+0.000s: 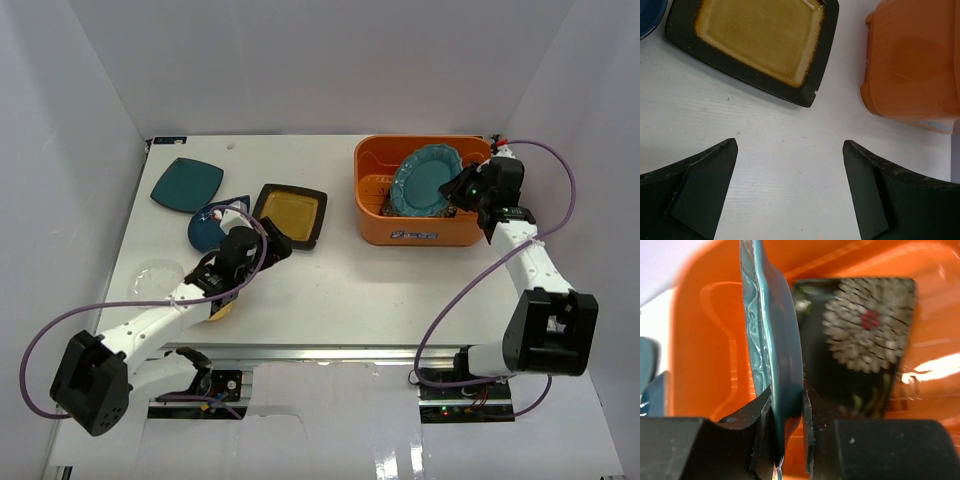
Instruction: Place the plates into the plastic bin on the countertop
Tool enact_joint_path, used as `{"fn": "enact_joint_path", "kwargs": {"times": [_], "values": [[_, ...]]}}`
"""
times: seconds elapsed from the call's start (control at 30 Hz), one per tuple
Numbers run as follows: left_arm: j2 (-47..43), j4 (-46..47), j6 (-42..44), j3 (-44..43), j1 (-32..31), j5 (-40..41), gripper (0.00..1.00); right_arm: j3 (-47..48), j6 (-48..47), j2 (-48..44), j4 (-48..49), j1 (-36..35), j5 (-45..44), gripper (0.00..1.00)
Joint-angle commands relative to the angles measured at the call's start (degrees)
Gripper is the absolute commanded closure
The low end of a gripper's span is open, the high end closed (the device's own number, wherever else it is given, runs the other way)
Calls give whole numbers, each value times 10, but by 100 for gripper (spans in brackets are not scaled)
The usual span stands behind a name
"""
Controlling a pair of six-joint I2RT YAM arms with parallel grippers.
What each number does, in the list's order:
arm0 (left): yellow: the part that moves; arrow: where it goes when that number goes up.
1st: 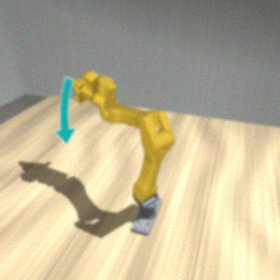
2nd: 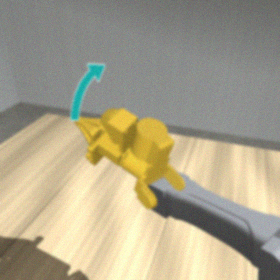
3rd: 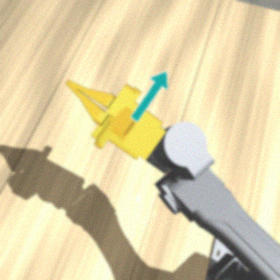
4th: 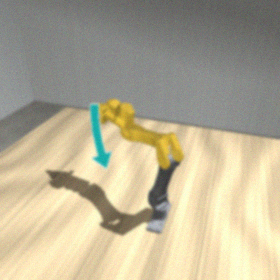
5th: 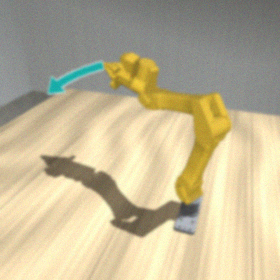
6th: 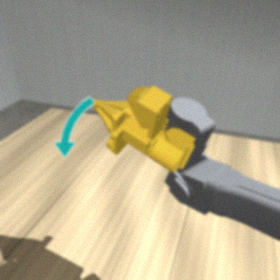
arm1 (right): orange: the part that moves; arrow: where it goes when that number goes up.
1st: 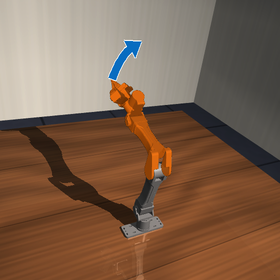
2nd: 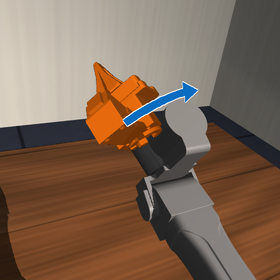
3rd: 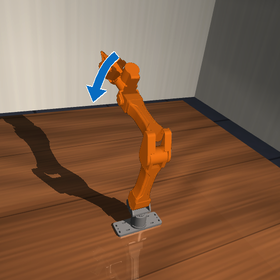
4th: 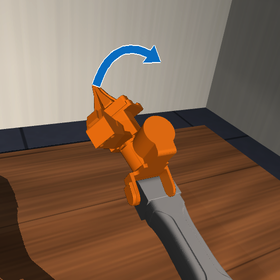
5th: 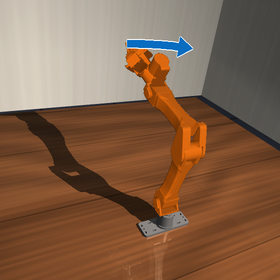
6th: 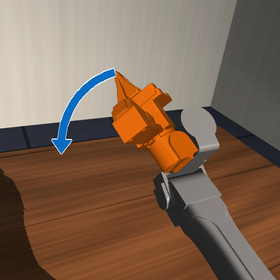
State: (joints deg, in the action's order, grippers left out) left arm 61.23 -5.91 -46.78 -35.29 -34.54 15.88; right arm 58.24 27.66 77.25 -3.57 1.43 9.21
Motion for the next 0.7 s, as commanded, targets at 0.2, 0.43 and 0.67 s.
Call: {"fn": "enact_joint_path", "kwargs": {"times": [0.2, 0.43, 0.67], "values": [[99, 111, -81, 16, 12, 59, 3, 35, 46, 97, 74, 56, 86, 92], [172, 154, -132, 15, 21, 73, 3, 27, 53, 92, 57, 65, 74, 8], [240, 230, -161, 18, 33, 79, 7, -8, 56, 6, 67, 65, 112, 9]]}}
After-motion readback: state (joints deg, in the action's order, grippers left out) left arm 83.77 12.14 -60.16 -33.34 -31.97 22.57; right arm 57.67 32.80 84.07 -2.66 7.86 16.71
